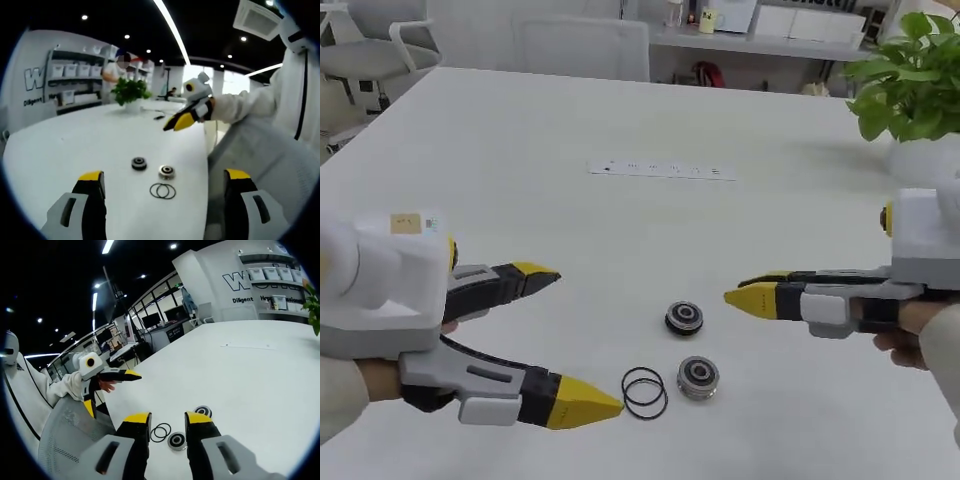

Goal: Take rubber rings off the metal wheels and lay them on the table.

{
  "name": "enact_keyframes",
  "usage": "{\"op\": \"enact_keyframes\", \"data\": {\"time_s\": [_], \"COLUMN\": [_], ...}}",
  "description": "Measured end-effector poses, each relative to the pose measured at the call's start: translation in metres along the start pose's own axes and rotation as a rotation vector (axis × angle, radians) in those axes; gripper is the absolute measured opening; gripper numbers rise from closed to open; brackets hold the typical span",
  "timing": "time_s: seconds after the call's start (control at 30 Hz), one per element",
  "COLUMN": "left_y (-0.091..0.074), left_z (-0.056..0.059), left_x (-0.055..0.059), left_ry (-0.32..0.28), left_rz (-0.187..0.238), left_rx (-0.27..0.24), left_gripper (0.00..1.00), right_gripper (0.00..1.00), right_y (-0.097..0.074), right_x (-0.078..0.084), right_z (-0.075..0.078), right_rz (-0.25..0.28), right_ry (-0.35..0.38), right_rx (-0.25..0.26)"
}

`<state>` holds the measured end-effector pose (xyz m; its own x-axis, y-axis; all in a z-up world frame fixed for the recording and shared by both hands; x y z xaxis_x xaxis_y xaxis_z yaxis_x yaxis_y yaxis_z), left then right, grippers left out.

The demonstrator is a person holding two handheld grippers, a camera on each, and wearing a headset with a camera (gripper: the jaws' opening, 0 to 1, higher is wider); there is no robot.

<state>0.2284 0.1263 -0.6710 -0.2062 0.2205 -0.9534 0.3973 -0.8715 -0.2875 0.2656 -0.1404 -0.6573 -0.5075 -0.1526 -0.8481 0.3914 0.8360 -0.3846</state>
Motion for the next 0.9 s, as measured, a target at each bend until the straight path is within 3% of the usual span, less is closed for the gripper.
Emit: {"op": "enact_keyframes", "data": {"time_s": [0.1, 0.33, 0.47, 0.8, 0.9], "left_y": [-0.002, -0.003, -0.002, -0.006, -0.009], "left_z": [0.004, 0.01, 0.011, 0.008, 0.005], "left_x": [-0.006, -0.019, -0.02, -0.032, -0.035], "left_ry": [0.012, 0.022, 0.028, 0.027, 0.023], "left_rz": [0.002, 0.027, 0.007, -0.005, 0.003], "left_rx": [0.014, 0.03, 0.024, -0.042, -0.086], "left_gripper": [1.0, 1.0, 1.0, 1.0, 1.0], "right_gripper": [0.26, 0.29, 0.3, 0.34, 0.36], "right_y": [-0.008, -0.024, -0.029, -0.05, -0.055], "right_x": [0.002, 0.0, -0.001, 0.0, 0.002], "right_z": [-0.003, 0.0, 0.005, 0.017, 0.02], "right_rz": [-0.01, 0.024, 0.023, 0.014, 0.015], "right_ry": [-0.014, 0.001, 0.011, 0.002, -0.012], "right_rx": [0.018, 0.044, 0.044, 0.038, 0.036]}}
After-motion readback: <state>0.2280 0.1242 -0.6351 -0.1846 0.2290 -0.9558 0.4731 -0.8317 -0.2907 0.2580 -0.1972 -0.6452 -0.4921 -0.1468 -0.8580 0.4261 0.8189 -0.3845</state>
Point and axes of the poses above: the centre of the closed fingertips' face, and the gripper's own axes: y roughly forward along the fingers, z roughly to its right, x roughly out of its underside, the point moved 9 cm from there along -y, roughly backward along the fingers, and after that the axes turned 2 degrees about -x, right-handed, at the moved point
